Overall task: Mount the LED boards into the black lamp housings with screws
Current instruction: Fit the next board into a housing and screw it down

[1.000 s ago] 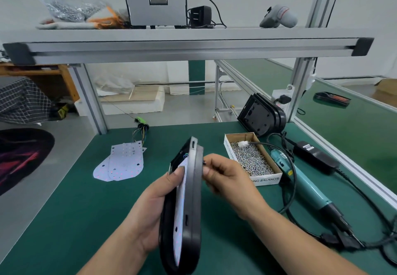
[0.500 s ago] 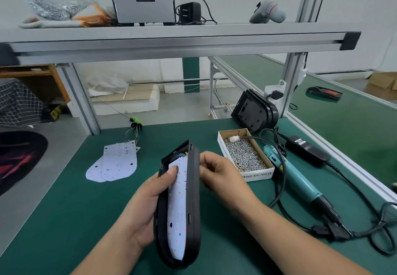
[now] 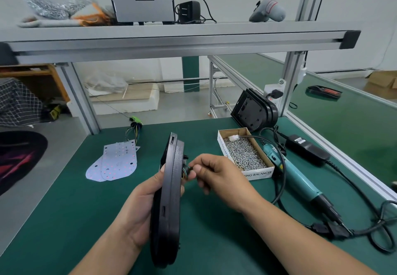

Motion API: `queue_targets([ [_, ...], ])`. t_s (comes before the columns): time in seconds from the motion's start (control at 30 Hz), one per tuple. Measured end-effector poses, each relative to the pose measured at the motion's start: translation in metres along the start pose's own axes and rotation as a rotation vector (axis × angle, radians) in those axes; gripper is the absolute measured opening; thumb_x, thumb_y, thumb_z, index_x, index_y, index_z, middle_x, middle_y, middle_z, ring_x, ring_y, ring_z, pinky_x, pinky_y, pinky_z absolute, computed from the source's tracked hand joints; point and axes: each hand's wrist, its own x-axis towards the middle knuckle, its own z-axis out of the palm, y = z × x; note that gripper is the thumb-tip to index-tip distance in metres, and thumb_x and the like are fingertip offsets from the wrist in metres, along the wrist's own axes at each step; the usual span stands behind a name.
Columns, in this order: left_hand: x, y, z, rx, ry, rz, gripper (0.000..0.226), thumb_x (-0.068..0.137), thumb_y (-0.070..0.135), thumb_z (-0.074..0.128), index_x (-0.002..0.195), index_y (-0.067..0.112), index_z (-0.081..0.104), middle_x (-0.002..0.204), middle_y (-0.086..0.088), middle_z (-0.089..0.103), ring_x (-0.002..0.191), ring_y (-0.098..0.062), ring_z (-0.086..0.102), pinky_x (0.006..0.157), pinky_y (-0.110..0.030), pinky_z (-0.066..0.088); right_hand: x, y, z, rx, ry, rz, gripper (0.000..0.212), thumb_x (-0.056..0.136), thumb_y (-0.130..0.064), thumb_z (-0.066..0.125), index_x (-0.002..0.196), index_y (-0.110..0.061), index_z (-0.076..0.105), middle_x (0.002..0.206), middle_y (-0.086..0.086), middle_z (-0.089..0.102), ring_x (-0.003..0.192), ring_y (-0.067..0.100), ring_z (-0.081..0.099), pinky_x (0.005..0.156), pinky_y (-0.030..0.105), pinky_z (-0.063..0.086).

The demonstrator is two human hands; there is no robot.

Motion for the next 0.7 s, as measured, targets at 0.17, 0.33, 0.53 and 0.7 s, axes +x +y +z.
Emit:
queue_targets([
  [0.17, 0.001, -0.001, 0.002, 0.066, 0.037, 0.024, 0.040, 0.103, 0.037, 0.052, 0.110, 0.013, 0.084, 0.112, -0.009, 0.066, 0.063, -0.010, 0.060, 0.049, -0.019, 0.053, -0.002, -0.001, 0.002, -0.066, 0.017, -0.016, 0.017, 0.107, -0.010, 0.057, 0.096, -0.017, 0.068, 0.070, -0.004, 0.060, 0.063, 0.013, 0.052, 0.062, 0.034, 0.047],
  [0.33, 0.001, -0.002, 0.007, 0.017, -0.025, 0.002, 0.038, 0.097, 0.034, 0.057, 0.112, 0.012, 0.083, 0.124, -0.007, 0.076, 0.067, -0.007, 0.069, 0.050, -0.020, 0.056, -0.003, -0.006, 0.001, -0.139, 0.082, -0.055, 0.027, 0.106, -0.011, 0.060, 0.088, -0.030, 0.067, 0.063, -0.013, 0.057, 0.061, 0.007, 0.050, 0.061, 0.024, 0.043],
  [0.53, -0.003, -0.001, 0.006, 0.080, 0.026, 0.059, 0.037, 0.094, 0.035, 0.058, 0.103, 0.012, 0.085, 0.104, -0.005, 0.077, 0.062, -0.008, 0.066, 0.048, -0.020, 0.054, -0.004, -0.010, 0.004, -0.307, 0.110, -0.132, 0.034, 0.105, -0.010, 0.061, 0.082, -0.036, 0.062, 0.069, -0.022, 0.060, 0.066, 0.001, 0.053, 0.063, 0.016, 0.038],
  [0.7, -0.007, 0.001, 0.006, -0.016, -0.032, 0.123, 0.038, 0.100, 0.020, 0.047, 0.106, 0.013, 0.083, 0.101, -0.008, 0.071, 0.063, -0.008, 0.062, 0.047, -0.019, 0.051, -0.001, -0.012, 0.006, -0.419, 0.136, -0.243, 0.020, 0.100, -0.001, 0.061, 0.098, -0.018, 0.071, 0.082, -0.015, 0.061, 0.080, -0.004, 0.057, 0.071, 0.009, 0.039],
])
